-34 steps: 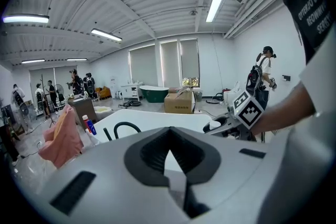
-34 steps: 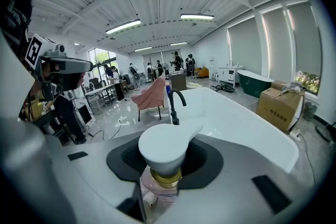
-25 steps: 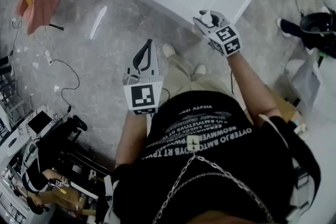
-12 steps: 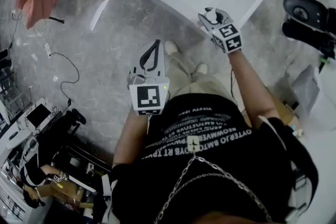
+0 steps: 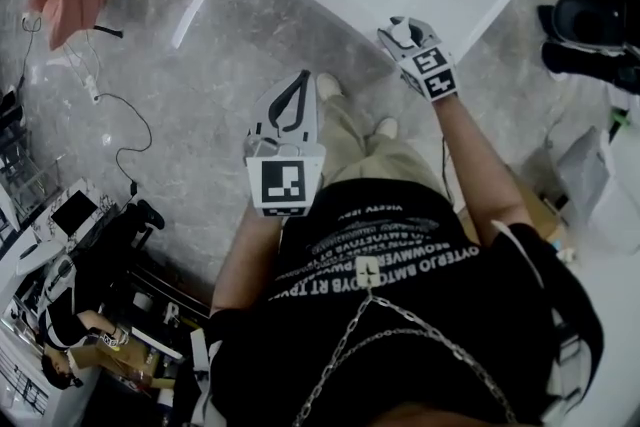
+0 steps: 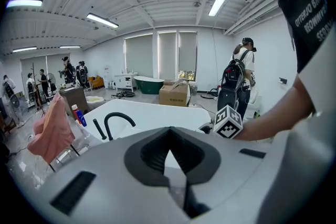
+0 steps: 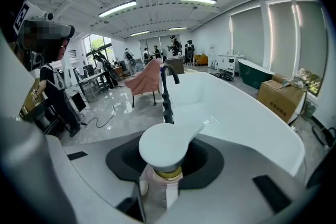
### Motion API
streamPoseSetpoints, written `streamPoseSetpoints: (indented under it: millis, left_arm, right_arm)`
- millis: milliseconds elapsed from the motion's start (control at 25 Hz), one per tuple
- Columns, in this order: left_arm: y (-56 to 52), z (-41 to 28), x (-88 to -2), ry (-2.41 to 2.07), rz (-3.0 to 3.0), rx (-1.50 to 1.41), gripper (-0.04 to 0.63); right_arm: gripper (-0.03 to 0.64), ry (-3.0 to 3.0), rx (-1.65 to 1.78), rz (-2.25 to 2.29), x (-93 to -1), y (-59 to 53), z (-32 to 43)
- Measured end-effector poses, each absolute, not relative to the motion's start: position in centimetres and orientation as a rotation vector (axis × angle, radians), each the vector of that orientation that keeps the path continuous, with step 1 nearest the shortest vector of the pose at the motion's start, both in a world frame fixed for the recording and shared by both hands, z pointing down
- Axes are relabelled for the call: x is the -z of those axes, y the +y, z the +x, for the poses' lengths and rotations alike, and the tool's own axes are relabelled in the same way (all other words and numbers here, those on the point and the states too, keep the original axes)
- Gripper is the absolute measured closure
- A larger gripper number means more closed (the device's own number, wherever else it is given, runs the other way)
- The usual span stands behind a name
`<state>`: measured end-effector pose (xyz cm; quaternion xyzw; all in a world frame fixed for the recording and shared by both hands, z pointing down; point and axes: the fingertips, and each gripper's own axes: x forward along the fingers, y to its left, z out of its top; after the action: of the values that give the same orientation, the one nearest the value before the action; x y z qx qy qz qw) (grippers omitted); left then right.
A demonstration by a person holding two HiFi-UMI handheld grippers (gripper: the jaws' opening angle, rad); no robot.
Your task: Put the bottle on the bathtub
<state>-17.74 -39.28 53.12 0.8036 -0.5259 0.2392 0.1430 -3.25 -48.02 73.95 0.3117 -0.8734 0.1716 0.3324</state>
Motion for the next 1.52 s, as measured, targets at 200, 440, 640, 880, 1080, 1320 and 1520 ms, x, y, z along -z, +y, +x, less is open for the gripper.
streamPoseSetpoints:
  millis: [200, 440, 640, 880, 1080, 1320, 1520]
  left_arm:
    - [-38.5, -17.6, -53.3, -1.498, 2.317, -0.723, 0.598]
    - [-38.0, -17.6, -53.8, -1.507, 2.300, -0.717, 0.598]
    - [-37.3, -18.0, -54.0, -1.506, 2.283, -0.731, 0.598]
    - [-37.0, -17.5, -54.1, -1.514, 2.280, -0.717, 0.598]
    - [-37.3, -17.2, -53.0, -1.523, 2.292, -0.706, 0.598]
    - [-37.7, -16.5, -52.3, -1.524, 2.319, -0.695, 0.598]
    - [-38.0, -16.1, -51.4, -1.545, 2.332, -0.702, 0.598]
  right_arm:
    - [0.483, -2.296, -0.431, 0.837, -74.5, -47.8, -2.8]
    - [0.483, -2.293, -0.432, 0.836, -75.0, -47.8, -2.7]
    - [0.483, -2.300, -0.419, 0.821, -75.5, -47.6, -3.3]
    - [0.482, -2.302, -0.401, 0.776, -75.9, -47.2, -4.0]
    - [0.463, -2.315, -0.501, 0.807, -76.4, -47.6, -3.1]
    - [0.443, -2.362, -0.624, 0.807, -76.5, -47.9, -3.2]
    - [0.419, -2.366, -0.674, 0.779, -76.5, -48.0, -3.2]
